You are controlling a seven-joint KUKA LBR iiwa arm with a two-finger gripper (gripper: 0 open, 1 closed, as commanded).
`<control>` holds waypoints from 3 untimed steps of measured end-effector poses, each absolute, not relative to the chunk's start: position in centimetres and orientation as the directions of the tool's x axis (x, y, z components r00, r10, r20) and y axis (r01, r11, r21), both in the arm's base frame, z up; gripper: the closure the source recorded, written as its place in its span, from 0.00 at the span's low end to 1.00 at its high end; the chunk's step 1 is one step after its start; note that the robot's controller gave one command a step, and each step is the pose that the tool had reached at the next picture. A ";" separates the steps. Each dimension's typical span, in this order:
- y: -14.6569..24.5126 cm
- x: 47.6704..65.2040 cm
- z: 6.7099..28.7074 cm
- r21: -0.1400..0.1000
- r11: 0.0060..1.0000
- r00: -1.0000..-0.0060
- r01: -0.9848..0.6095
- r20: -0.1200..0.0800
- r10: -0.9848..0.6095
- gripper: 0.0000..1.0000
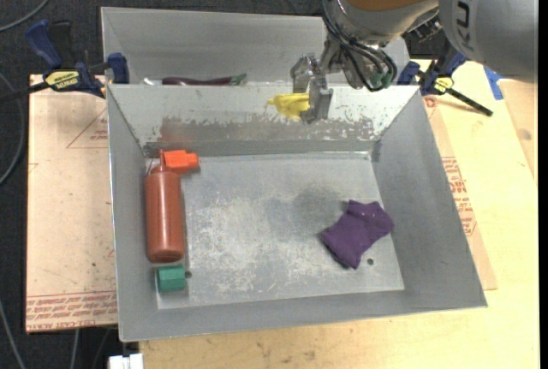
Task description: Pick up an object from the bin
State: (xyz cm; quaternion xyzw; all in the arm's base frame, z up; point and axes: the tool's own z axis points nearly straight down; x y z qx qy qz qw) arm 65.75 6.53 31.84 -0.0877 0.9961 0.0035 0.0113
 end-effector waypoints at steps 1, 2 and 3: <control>5.6 63.6 12.2 0.007 0.987 -0.987 -0.163 -0.016 -0.163 1.00; 5.6 63.8 12.7 0.007 0.987 -0.986 -0.162 -0.025 -0.162 1.00; 5.8 64.1 17.1 0.008 0.987 -0.987 -0.158 -0.016 -0.158 1.00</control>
Offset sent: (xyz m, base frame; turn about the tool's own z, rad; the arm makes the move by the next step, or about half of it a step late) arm 0.0000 0.0000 0.0000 0.0000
